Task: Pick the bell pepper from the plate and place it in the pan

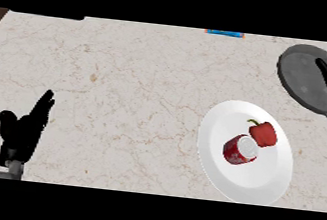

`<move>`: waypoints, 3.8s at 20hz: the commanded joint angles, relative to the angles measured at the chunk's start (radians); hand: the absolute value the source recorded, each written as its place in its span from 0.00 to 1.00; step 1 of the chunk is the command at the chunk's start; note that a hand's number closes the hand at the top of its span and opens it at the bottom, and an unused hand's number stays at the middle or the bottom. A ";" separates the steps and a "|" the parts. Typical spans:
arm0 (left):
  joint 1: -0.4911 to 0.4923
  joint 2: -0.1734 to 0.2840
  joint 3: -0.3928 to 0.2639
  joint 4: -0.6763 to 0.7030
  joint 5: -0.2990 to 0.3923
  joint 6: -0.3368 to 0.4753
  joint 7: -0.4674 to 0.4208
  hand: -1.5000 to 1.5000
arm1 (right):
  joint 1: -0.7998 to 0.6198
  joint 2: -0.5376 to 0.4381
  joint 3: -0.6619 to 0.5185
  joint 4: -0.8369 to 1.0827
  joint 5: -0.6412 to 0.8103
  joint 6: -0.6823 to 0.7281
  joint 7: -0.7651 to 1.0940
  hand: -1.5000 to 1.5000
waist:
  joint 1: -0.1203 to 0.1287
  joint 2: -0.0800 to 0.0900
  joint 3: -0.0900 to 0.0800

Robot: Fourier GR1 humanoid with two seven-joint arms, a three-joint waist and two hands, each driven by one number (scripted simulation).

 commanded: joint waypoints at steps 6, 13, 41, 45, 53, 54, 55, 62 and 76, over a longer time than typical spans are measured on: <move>-0.079 -0.003 0.029 -0.250 0.049 -0.003 0.014 0.50 | -0.209 0.015 0.046 0.058 -0.328 0.453 -0.040 1.00 | 0.042 -0.001 0.036; -0.153 -0.049 0.008 -0.246 0.057 0.035 0.112 0.50 | -0.047 -0.251 -0.109 0.396 0.097 0.708 -0.518 0.00 | 0.000 0.005 0.035; -0.196 -0.056 0.038 -0.234 0.044 0.025 0.171 0.50 | -0.348 -0.477 0.474 0.389 0.950 0.464 -0.699 0.00 | 0.006 -0.010 0.027; -0.185 -0.053 0.055 -0.261 0.048 0.005 0.181 0.50 | -0.307 -0.498 0.457 0.381 0.993 0.424 -0.788 0.00 | -0.009 -0.013 0.028; -0.159 -0.091 0.071 -0.241 0.013 0.005 0.152 0.50 | -0.247 -0.477 0.405 0.281 1.148 0.301 -0.714 0.00 | -0.013 -0.014 0.028; -0.167 -0.105 0.075 -0.207 0.011 -0.004 0.112 0.50 | -0.247 -0.482 0.379 0.217 1.136 0.338 -0.656 0.00 | -0.016 -0.014 0.027; -0.128 -0.086 0.067 -0.274 -0.001 0.001 0.157 0.50 | -0.173 -0.475 0.389 0.185 1.161 0.289 -0.653 0.00 | -0.017 -0.016 0.028; -0.159 -0.107 0.083 -0.249 -0.028 -0.009 0.159 0.50 | -0.190 -0.398 0.316 0.032 1.159 0.478 -0.563 0.00 | -0.014 -0.015 0.027; -0.207 -0.130 0.130 -0.269 -0.032 -0.029 0.237 0.50 | -0.111 -0.214 0.294 0.088 1.395 0.456 -0.534 0.00 | -0.013 -0.014 0.028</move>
